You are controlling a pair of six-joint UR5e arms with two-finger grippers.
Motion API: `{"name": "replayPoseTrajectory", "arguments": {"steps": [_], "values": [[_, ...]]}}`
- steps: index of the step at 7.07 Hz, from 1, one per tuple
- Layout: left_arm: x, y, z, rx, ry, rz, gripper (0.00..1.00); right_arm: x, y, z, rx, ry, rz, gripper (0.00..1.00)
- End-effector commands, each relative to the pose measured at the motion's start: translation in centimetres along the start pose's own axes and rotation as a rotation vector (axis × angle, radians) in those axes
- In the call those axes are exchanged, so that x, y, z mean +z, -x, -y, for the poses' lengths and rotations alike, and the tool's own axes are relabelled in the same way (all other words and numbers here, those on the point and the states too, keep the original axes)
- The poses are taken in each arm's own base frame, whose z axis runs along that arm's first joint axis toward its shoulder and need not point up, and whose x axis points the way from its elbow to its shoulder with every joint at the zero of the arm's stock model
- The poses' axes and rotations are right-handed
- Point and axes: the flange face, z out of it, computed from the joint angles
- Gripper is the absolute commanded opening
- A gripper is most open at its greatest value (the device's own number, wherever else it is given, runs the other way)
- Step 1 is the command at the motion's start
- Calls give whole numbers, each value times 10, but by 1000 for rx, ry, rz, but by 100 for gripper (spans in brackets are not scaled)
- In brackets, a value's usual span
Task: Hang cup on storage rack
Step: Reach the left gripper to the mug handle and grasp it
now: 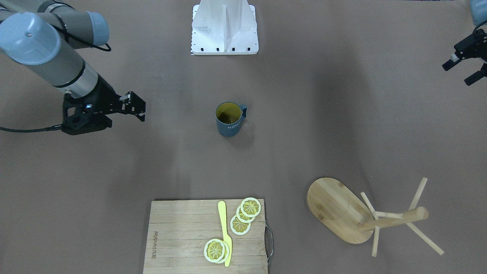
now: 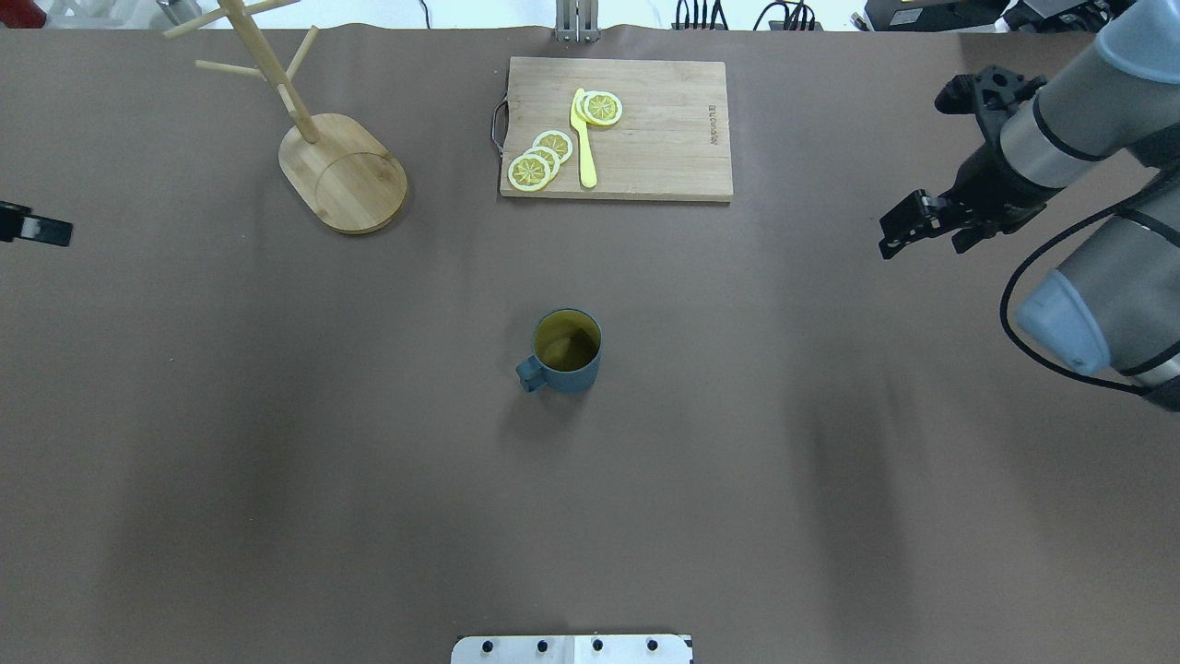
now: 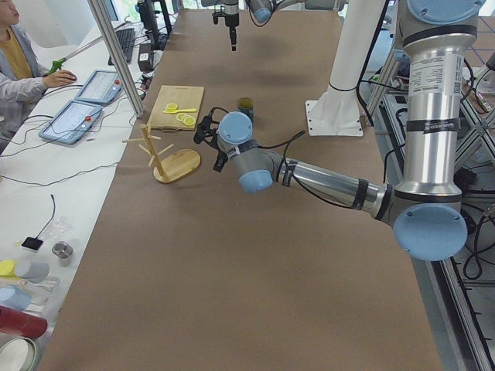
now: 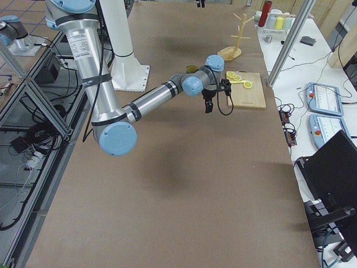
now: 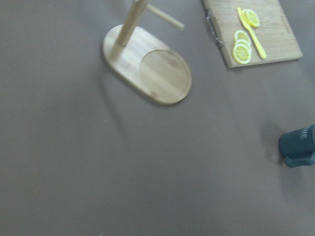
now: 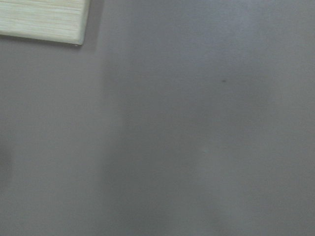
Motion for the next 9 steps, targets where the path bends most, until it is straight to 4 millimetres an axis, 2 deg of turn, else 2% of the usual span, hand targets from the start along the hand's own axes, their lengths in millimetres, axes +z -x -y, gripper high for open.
{"name": "replayPoseTrajectory", "arguments": {"steps": [1, 2, 3, 4, 5, 6, 7, 8, 9], "values": [[72, -75, 25, 162, -78, -63, 93, 1, -43, -9, -12, 6, -32, 100], [105, -97, 16, 209, -112, -69, 92, 3, -48, -10, -10, 8, -43, 100], [130, -110, 1, 250, -166, -88, 97, 5, -59, -8, 7, 10, -53, 100], [163, -119, -19, 282, -201, -129, 98, 9, -88, -1, -9, 20, -75, 100], [188, -127, -36, 297, -262, -139, 98, 12, -134, 9, -40, 37, -96, 100], [210, -142, -51, 299, -277, -144, 97, 19, -168, 13, -66, 57, -109, 100], [247, -177, -66, 300, -279, -170, 97, 21, -172, 15, -75, 59, -116, 100], [285, -204, -79, 340, -330, -130, 97, 22, -174, 14, -74, 61, -120, 100], [311, -216, -98, 390, -381, -54, 97, 25, -177, 15, -68, 67, -119, 100]]}}
